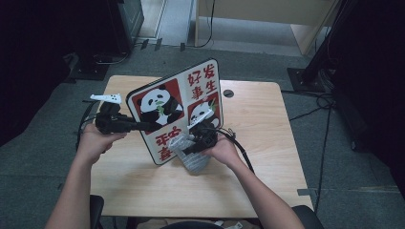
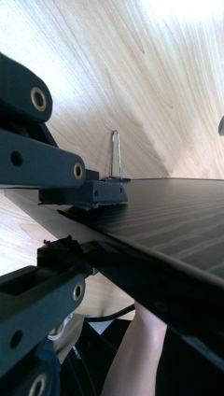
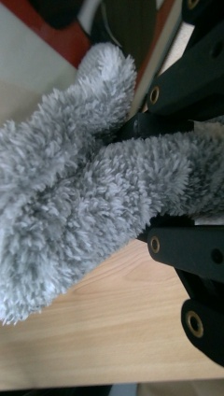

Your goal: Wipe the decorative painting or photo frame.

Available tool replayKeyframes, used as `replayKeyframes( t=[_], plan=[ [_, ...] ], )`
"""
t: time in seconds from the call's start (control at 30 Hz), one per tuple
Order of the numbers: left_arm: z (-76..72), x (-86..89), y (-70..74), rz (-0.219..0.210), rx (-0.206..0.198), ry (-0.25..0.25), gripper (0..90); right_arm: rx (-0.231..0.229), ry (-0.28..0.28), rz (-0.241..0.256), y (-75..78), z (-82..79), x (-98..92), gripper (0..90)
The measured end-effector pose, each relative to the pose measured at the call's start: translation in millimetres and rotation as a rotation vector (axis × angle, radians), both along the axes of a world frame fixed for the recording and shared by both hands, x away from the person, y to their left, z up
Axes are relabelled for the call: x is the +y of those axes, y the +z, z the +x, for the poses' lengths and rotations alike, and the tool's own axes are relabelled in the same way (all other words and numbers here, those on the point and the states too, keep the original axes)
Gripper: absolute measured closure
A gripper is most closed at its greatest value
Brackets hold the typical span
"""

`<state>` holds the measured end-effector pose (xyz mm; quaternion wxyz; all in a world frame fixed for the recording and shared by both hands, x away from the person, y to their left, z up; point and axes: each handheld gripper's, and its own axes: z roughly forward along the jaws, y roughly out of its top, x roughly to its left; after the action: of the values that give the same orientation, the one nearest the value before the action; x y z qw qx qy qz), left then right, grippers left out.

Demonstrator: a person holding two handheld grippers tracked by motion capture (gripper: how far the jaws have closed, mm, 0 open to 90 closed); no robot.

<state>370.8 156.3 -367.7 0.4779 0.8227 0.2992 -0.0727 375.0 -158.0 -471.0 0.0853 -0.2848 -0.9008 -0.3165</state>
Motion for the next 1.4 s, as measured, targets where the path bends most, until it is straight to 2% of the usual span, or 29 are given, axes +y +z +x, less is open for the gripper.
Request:
replayKeyframes(
  t=[0.13, 0.27, 0.37, 0.47, 0.77, 0.97, 1.03, 1.1, 1.17, 1.4],
  plan=[
    [0.3, 0.1, 0.0, -0.001, 0.000, 0.003, 75.0, 0.010, -0.002, 0.008, -7.8, -1.5, -3.1, 66.7],
    [0.1, 0.1, 0.2, -0.001, -0.001, 0.005, 74.6, 0.012, 0.006, 0.006, -7.2, -1.8, -4.3, 66.7],
    [0.8, 0.5, -0.2, 0.000, 0.012, 0.013, 69.9, 0.027, 0.003, 0.012, -6.0, -2.2, -5.6, 66.8],
    [0.6, 0.8, 0.4, 0.007, 0.005, 0.015, 68.4, 0.018, 0.016, 0.009, -3.4, -2.7, -7.1, 66.9],
    [1.6, -0.8, -1.0, 0.011, 0.000, 0.029, 55.5, 0.010, 0.018, 0.016, 3.0, -5.6, -9.8, 67.1],
    [2.3, -1.9, -2.7, 0.006, -0.008, 0.042, 52.4, -0.005, 0.016, 0.028, 9.8, -7.9, -9.8, 67.3],
    [2.6, -4.3, -3.9, 0.006, -0.006, 0.039, 50.0, -0.012, 0.016, 0.035, 14.4, -8.7, -9.4, 67.3],
    [2.6, -9.0, -4.8, 0.027, -0.013, 0.025, 49.5, -0.023, 0.020, 0.039, 19.8, -9.6, -8.3, 67.3],
    [2.5, -11.1, -5.2, 0.021, -0.008, 0.021, 49.3, -0.037, 0.020, 0.044, 26.2, -10.8, -7.1, 67.4],
    [-2.7, 0.0, 0.6, 0.006, -0.024, 0.031, 54.5, -0.093, 0.016, 0.069, 59.4, -14.3, -7.2, 67.4]
  ],
)
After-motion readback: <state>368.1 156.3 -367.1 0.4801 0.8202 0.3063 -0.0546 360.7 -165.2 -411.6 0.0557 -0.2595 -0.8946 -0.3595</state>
